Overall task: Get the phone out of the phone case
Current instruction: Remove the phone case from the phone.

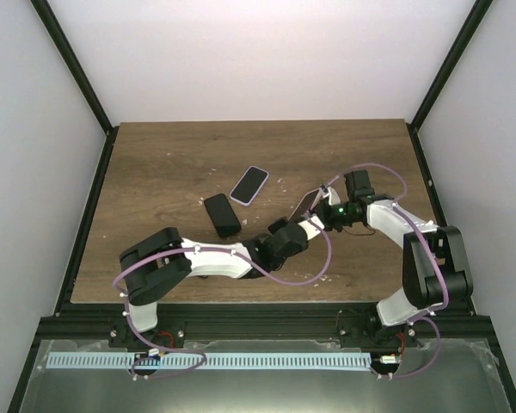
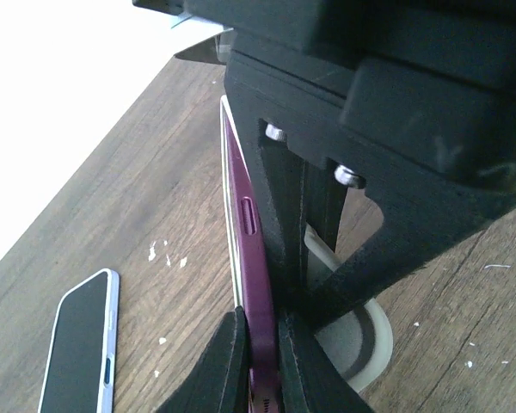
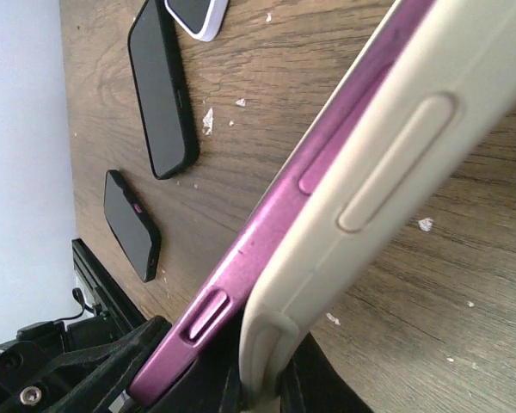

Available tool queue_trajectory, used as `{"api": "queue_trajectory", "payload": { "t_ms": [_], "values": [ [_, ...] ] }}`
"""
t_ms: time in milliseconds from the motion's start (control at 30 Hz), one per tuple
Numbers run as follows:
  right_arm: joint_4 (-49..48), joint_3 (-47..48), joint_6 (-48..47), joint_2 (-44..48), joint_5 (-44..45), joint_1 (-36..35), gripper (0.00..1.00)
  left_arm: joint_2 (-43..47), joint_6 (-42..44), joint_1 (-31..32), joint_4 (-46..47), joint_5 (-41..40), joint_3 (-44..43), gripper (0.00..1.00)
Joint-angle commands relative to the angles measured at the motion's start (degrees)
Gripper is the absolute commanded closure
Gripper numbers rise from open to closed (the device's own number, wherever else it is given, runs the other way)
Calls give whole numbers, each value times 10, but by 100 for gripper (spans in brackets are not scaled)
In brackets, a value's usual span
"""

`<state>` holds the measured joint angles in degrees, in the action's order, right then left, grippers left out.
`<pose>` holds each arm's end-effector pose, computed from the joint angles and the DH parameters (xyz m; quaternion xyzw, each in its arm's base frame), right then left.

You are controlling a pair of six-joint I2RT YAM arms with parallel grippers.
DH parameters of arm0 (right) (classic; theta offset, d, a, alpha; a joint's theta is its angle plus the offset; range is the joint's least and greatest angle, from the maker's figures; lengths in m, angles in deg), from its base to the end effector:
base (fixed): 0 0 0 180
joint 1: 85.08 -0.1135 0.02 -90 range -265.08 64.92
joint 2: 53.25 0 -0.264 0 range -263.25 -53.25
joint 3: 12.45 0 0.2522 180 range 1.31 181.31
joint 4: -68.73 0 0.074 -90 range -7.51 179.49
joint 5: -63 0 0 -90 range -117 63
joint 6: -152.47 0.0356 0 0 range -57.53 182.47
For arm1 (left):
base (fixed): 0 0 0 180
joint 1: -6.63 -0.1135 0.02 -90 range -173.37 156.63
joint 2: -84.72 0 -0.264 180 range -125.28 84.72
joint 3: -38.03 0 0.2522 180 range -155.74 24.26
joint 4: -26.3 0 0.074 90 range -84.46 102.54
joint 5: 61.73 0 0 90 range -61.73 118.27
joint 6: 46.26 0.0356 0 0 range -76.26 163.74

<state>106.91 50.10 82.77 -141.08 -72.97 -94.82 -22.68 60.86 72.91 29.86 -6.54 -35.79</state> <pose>0.2738 0.0730 0.1813 -0.0068 0.9005 0.4218 0.1056 0.1789 -0.3566 0.1743 0.4381 0.7165 0.0372 0.5415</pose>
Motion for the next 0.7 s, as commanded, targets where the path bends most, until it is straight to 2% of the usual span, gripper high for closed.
{"api": "queue_trajectory", "payload": {
  "t_ms": [0,667],
  "values": [
    [-5,0,-42,15,63,0,99,45,-30,-12,-27,16,4,100],
    [-16,-1,-60,23,97,0,99,101,-108,-51,-36,62,37,100]
  ]
}}
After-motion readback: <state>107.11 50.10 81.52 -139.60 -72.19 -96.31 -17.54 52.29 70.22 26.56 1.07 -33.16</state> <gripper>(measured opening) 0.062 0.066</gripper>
